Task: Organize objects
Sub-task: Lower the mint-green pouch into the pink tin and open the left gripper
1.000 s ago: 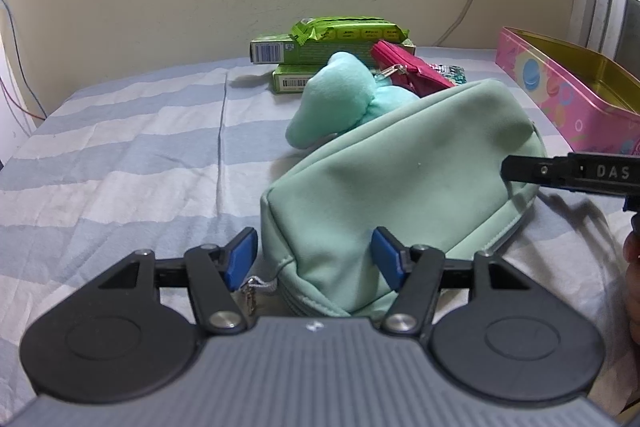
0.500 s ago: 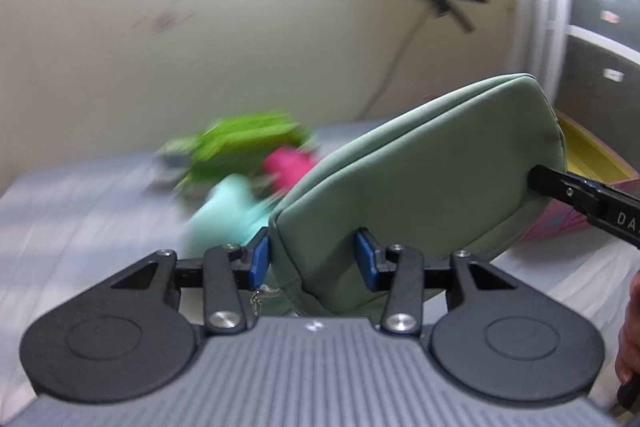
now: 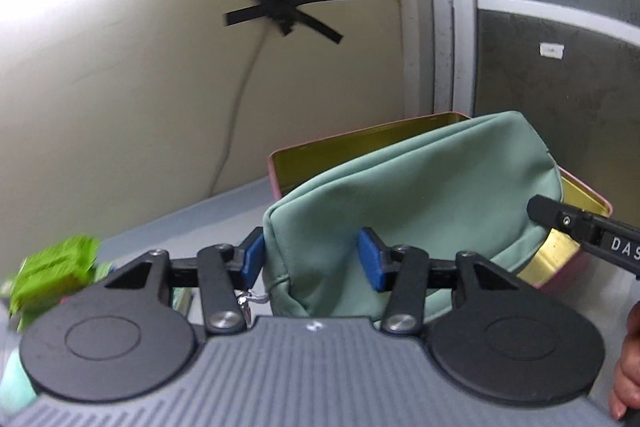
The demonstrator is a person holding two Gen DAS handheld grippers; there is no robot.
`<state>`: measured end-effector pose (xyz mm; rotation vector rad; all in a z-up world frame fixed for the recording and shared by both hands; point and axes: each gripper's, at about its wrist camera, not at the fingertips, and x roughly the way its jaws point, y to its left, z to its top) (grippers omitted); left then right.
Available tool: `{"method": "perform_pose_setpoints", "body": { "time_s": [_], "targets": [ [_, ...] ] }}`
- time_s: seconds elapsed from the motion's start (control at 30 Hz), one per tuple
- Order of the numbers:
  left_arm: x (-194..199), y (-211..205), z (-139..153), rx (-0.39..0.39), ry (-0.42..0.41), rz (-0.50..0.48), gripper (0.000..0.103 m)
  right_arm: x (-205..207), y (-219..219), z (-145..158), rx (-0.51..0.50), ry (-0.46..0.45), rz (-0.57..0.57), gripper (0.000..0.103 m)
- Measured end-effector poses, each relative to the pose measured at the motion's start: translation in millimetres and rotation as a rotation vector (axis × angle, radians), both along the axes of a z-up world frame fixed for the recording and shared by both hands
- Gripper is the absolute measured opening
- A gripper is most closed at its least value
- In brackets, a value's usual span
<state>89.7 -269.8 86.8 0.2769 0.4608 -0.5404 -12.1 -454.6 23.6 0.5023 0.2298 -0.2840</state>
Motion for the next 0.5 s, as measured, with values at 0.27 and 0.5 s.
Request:
{"method": "perform_pose_setpoints", "body": {
  "time_s": [0.27,0.5],
  "targets": [
    [-6,-6,-9,0.041,-0.011,-0.013,0.054,6,-4,-7,-0.026,-0.013,-0.076,0.045],
    [-9,32,-7,0.043,0.008,0.017,0.055,-6,33,-7,-0.042,-0.057,-0.049,0.045]
  ]
}}
